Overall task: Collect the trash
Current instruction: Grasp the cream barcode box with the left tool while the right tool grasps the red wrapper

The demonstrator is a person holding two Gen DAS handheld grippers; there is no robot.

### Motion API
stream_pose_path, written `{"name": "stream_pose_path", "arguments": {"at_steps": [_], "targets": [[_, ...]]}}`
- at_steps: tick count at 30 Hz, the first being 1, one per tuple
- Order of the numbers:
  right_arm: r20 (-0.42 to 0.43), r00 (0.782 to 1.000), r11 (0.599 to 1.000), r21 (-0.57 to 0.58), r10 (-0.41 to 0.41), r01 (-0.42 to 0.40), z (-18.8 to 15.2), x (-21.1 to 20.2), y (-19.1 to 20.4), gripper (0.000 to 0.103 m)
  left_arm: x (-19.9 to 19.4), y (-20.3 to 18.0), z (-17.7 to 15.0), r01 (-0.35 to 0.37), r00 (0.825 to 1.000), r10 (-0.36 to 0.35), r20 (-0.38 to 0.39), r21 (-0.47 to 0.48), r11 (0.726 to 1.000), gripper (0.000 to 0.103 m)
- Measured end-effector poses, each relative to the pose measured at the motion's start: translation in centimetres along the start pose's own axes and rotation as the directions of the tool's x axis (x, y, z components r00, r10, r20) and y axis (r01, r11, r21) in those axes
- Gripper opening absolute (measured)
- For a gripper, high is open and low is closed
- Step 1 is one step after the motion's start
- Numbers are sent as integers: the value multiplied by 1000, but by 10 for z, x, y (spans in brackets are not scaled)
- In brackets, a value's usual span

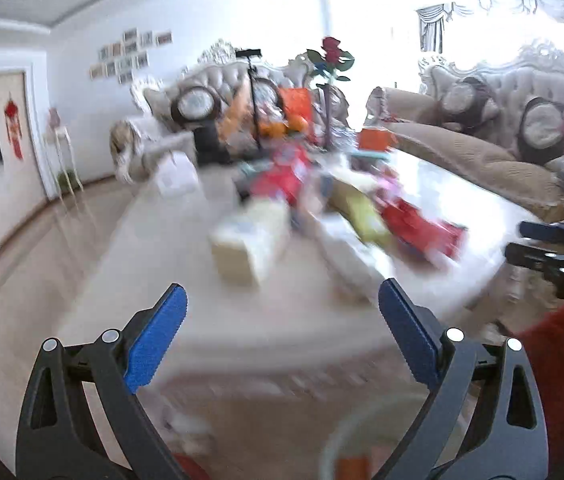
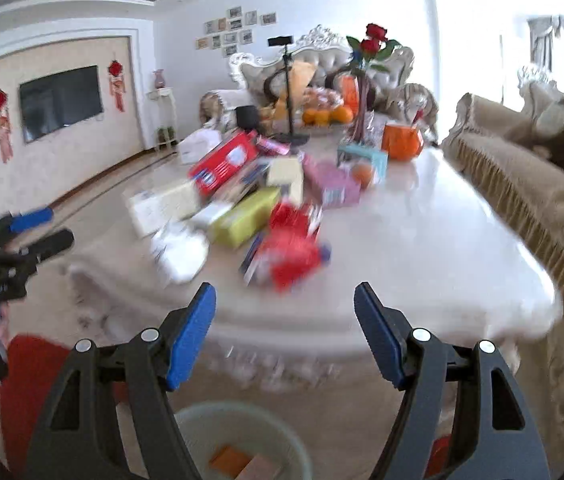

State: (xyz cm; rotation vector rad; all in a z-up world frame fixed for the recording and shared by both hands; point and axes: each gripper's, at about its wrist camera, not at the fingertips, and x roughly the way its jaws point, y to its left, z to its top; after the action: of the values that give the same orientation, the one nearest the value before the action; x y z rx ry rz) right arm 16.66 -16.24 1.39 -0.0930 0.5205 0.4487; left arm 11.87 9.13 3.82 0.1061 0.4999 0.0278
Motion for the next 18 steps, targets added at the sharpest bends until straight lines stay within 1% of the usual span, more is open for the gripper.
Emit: {"name": "stream_pose_path", "arguments": {"at_steps": [3, 5, 7, 10, 13, 18], "targets": [[-27, 1000, 1000, 19, -4, 4, 14, 27, -2, 68, 34, 17, 23, -5, 1000, 5, -29, 8, 1000, 94], [-54, 999, 999, 38, -3, 6, 21, 47, -6, 68, 55, 23, 33, 18, 999, -16, -48, 28, 999, 94], [-89, 996, 999, 39, -5, 8, 23, 62, -8, 68, 70, 27, 36, 21, 998, -18, -66, 46, 999, 94], [-121, 993, 999, 34, -14, 18, 20, 76, -5, 68, 93, 35, 37, 5, 996, 2, -94, 79, 997, 94], [-146, 989, 999, 31, -11, 16, 16, 85, -5, 68, 115, 42, 38, 22, 991, -13, -134, 64, 998, 94], [-165, 986, 1000, 30, 0, 5, 13, 94, -3, 68, 145, 47, 40, 43, 982, -35, -186, 42, 998, 94]]}}
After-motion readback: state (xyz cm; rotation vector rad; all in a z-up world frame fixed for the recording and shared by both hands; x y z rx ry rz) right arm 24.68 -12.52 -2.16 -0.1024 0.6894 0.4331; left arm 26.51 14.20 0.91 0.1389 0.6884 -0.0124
